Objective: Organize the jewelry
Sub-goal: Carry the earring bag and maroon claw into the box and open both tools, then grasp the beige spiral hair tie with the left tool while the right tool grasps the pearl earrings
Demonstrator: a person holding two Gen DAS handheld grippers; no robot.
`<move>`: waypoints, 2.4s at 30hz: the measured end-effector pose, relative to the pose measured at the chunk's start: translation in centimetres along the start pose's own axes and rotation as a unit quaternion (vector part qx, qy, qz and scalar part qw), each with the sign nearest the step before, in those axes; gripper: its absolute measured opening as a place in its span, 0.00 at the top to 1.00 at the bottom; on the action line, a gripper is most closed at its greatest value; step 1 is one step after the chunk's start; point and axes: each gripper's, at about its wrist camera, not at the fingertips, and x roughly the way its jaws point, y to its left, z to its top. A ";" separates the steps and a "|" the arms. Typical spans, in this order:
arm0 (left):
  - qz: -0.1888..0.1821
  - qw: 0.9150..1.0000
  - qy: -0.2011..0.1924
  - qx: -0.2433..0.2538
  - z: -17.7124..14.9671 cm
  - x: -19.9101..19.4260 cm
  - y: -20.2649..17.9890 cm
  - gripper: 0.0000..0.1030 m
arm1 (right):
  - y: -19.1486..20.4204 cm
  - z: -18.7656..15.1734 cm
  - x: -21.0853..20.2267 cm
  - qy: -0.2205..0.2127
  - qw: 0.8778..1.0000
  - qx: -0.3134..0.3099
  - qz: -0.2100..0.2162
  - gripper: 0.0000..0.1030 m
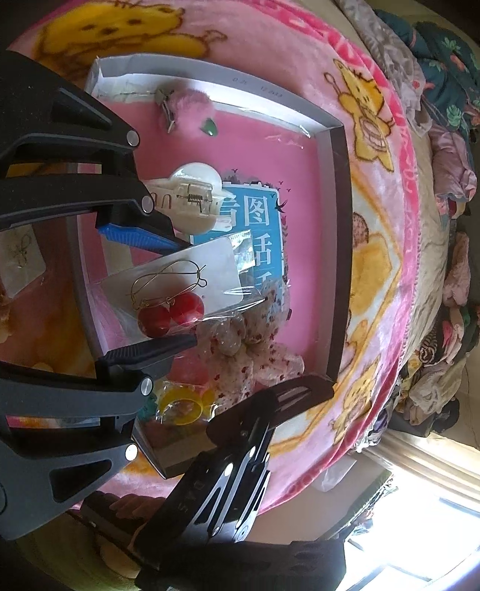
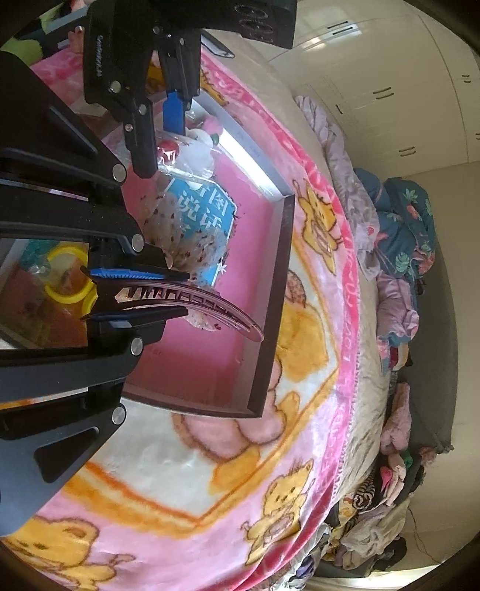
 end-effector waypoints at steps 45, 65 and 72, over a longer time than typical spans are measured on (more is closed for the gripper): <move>0.015 0.998 -0.055 -0.006 -2.6 -7.2 0.5 0.45 | 1.5 -3.1 -9.4 -0.066 0.997 0.027 -0.026 0.37; 0.034 0.993 -0.107 -0.024 -5.1 -13.2 2.4 0.19 | 4.5 -5.0 -14.8 -0.102 0.993 0.013 -0.050 0.23; 0.042 0.993 -0.110 -0.027 -6.6 -14.2 2.9 0.19 | 5.9 -6.2 -15.7 -0.099 0.994 0.007 -0.048 0.22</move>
